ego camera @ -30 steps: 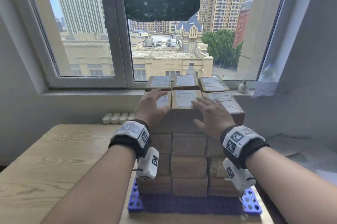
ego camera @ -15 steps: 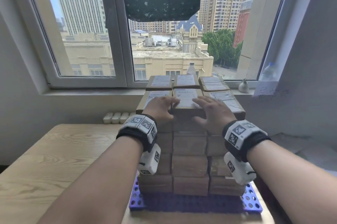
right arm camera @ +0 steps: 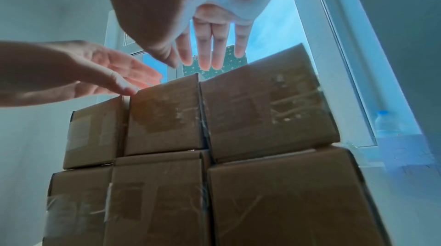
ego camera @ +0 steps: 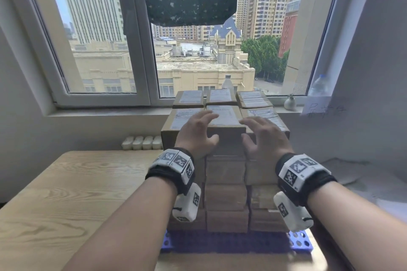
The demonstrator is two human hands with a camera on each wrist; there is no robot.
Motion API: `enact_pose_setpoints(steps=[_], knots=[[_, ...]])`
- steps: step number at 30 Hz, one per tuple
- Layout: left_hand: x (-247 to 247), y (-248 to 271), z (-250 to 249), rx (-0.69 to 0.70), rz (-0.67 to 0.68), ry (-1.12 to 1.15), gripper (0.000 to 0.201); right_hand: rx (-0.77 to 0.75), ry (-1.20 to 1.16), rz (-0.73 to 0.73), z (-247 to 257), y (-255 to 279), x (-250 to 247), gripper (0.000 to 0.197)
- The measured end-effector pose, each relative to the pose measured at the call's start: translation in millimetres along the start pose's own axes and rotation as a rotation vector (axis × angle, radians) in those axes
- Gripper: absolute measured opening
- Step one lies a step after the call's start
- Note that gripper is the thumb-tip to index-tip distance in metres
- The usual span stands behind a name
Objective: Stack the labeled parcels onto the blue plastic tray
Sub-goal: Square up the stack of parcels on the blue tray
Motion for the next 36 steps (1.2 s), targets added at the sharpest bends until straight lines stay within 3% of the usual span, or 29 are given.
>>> enact_pose_setpoints(steps=[2,4,6,10,12,15,19,22,28,36], knots=[[-22,12,14,-0.082,-0.244,0.047,0.037,0.024,-0.011,-0.151,-16,11,-18,0.028],[-38,35,43,-0.280,-0.471,0.120,0.020,0.105,0.001,-0.276,-37,29,-35,0.015],[-36,66,65,-0.487,-0.612,0.197,0.014,0.196,-0.017,-0.369,-57,56,-42,0.006],[3,109,71,-0.698,-0.604,0.339,0.014,0.407,-0.055,-0.350,-101,105,-13,0.012],[24,128,87,-0.857,-0.590,0.362,0.018,0.528,-0.071,-0.292,-125,114,1,0.028],[48,150,109,-1.071,-0.517,0.368,0.041,0.665,-0.180,-0.159,-143,113,17,0.061],[84,145,111,-1.075,-0.261,0.440,0.077,0.728,-0.326,0.004,-139,105,41,0.078],[102,142,113,-1.054,-0.184,0.523,0.070,0.743,-0.361,-0.001,-139,102,47,0.079],[93,148,109,-1.062,-0.166,0.546,0.061,0.733,-0.407,-0.075,-139,104,44,0.072],[96,143,131,-0.996,-0.047,0.586,0.056,0.786,-0.434,-0.099,-143,108,49,0.062]])
Point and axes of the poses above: each hand's wrist, its own y-axis away from the middle knuckle, its own x-axis out of the palm, z = x × y, the point moved 10 cm from there along -y, towards the middle knuckle, and after that the axes turned 13 degrees about -y, right-handed, at the moved point
